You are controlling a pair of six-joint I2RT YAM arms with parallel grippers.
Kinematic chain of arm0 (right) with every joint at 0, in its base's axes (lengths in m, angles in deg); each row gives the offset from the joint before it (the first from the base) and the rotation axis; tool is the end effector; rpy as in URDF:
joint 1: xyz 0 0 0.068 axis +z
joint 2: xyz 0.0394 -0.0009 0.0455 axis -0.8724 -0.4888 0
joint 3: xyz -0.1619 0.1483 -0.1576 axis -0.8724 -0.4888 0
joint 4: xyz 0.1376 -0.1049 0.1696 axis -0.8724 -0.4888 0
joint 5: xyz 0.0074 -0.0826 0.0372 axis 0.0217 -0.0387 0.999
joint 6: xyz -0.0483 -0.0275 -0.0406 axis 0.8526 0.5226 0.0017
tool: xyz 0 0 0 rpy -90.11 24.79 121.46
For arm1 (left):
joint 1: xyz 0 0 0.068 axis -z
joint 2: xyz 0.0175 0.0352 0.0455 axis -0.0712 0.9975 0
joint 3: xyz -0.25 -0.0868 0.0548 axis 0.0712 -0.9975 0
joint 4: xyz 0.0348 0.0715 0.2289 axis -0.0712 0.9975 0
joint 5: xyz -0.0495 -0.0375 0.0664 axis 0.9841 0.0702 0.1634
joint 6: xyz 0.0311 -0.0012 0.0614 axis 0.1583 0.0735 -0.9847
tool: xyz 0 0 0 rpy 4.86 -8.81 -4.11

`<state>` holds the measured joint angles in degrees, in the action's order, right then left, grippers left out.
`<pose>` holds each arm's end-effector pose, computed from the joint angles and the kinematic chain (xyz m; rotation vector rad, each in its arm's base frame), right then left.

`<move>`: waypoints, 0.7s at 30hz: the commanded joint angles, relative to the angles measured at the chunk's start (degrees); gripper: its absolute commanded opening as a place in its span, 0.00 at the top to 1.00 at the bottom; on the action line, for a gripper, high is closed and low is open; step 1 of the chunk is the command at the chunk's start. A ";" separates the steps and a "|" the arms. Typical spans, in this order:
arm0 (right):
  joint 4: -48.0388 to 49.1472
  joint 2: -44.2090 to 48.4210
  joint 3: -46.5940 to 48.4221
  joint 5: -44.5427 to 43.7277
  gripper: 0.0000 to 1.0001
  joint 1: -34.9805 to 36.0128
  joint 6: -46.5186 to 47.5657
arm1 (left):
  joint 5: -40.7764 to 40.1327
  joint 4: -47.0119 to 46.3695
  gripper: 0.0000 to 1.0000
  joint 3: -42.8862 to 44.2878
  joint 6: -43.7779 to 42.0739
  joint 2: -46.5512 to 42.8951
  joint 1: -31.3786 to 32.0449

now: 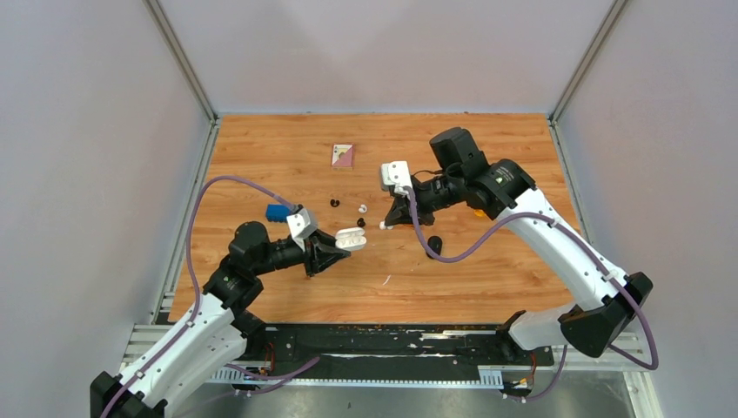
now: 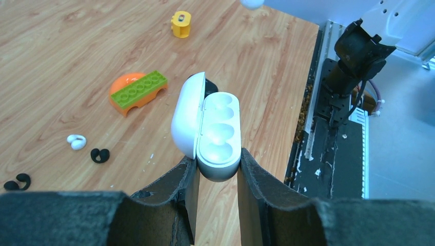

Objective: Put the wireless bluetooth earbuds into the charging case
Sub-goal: Place the earbud in the charging case.

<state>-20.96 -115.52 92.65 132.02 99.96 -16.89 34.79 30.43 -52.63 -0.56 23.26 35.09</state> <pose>0.1756 0.1935 0.3818 -1.7608 1.3882 0.8480 0.1154 -0.1095 0.2677 0.8595 1.5600 -1.0567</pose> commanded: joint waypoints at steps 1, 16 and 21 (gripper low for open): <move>-2.56 -0.96 2.17 8.52 1.00 0.99 3.42 | 2.39 -3.77 1.00 -0.01 -0.28 -0.71 -0.07; -2.62 -5.46 8.90 4.25 1.00 8.47 1.89 | 6.17 -6.61 1.00 -0.90 1.50 -2.50 -0.07; -3.36 -6.93 10.39 1.07 1.00 11.56 3.33 | 6.28 -6.66 1.00 -1.05 1.78 -3.29 -0.07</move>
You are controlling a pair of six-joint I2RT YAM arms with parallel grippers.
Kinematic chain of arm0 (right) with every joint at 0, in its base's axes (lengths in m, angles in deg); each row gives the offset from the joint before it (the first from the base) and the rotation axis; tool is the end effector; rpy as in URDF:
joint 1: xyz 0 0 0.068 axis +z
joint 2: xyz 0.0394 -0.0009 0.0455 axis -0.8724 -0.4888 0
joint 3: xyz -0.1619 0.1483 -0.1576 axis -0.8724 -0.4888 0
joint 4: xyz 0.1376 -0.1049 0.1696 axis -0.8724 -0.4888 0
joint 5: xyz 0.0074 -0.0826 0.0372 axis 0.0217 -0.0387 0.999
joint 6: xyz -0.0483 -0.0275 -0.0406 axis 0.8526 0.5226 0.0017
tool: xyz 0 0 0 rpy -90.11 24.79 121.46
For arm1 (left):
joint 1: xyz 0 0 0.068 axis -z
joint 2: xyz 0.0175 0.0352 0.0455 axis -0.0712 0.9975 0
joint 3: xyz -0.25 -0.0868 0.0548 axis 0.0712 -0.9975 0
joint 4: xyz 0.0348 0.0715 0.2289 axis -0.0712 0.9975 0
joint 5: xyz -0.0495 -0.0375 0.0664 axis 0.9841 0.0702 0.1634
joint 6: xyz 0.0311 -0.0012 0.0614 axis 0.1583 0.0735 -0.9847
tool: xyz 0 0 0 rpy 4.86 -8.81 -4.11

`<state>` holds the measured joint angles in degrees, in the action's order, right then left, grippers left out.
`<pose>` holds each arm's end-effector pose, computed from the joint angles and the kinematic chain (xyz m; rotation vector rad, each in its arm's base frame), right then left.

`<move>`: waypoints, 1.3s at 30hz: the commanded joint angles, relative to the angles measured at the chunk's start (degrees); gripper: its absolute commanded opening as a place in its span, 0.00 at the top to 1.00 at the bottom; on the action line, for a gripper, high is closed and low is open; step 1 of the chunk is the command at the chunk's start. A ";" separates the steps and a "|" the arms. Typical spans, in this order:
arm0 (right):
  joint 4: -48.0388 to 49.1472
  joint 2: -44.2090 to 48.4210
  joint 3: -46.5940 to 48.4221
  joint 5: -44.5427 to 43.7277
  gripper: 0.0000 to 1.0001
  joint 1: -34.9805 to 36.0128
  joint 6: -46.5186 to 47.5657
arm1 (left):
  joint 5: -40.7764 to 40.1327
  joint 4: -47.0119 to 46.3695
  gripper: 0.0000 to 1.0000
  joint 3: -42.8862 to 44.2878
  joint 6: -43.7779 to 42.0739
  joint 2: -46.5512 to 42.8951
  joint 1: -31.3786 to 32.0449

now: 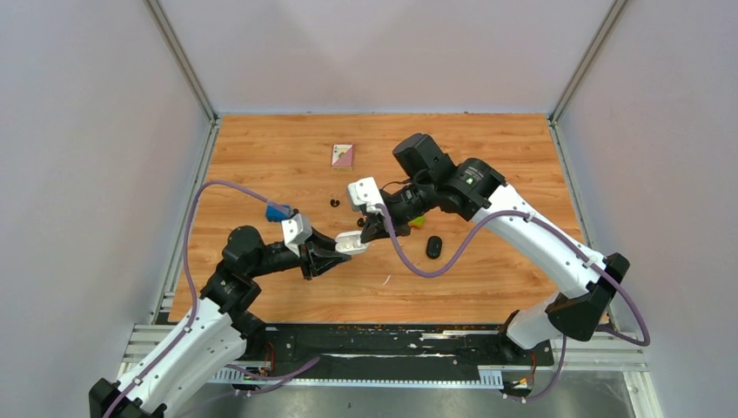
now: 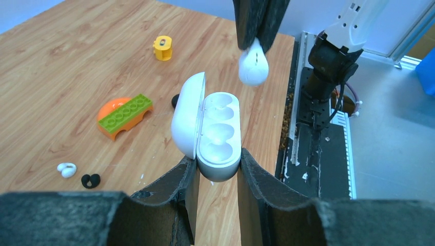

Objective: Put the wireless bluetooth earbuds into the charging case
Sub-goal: Place the earbud in the charging case.

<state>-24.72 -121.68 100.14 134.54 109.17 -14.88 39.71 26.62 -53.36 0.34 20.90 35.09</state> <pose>0.1549 0.2358 0.3889 -1.9254 1.2339 0.9812 0.1059 -0.1080 0.2766 0.9165 1.4435 -1.1203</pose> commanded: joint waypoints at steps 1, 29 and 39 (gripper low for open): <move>0.52 -0.87 2.84 -1.90 1.00 2.71 1.34 | 1.52 -3.23 1.00 -0.41 1.21 -1.04 -0.07; 4.84 -2.42 -0.26 -9.16 1.00 4.79 -1.64 | 1.82 -4.26 1.00 -0.88 1.93 -2.88 -0.07; 6.44 -1.52 -2.24 -13.32 0.93 5.01 -4.27 | 0.34 -3.13 1.00 -0.72 1.06 -3.41 -0.07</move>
<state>-21.18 -124.48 98.13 124.07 113.97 -17.59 39.60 25.68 -54.84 1.83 18.11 35.06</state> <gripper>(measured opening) 0.047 0.363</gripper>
